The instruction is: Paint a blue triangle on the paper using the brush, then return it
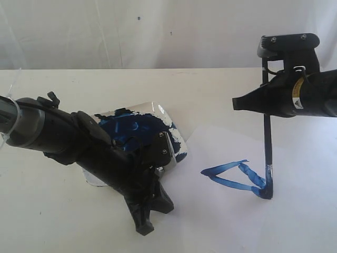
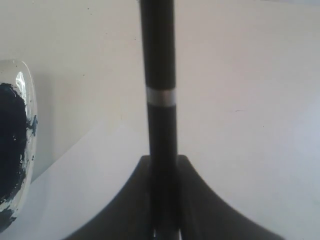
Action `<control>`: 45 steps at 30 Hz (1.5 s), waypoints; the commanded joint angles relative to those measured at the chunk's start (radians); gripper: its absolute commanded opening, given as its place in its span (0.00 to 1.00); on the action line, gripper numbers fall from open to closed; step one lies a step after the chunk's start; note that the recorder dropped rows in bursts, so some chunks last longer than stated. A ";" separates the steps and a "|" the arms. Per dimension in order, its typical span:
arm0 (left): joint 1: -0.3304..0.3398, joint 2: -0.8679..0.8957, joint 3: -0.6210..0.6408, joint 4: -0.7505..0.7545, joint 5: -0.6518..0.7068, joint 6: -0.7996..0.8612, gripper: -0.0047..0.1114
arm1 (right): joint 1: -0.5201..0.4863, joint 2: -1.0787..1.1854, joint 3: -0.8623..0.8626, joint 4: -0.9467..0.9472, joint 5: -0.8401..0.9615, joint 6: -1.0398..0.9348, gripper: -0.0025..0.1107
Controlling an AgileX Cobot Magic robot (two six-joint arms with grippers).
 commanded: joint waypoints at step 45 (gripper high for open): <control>-0.007 -0.709 -0.003 0.986 0.248 -1.050 0.04 | -0.041 -0.319 -0.003 0.177 -0.063 -0.010 0.02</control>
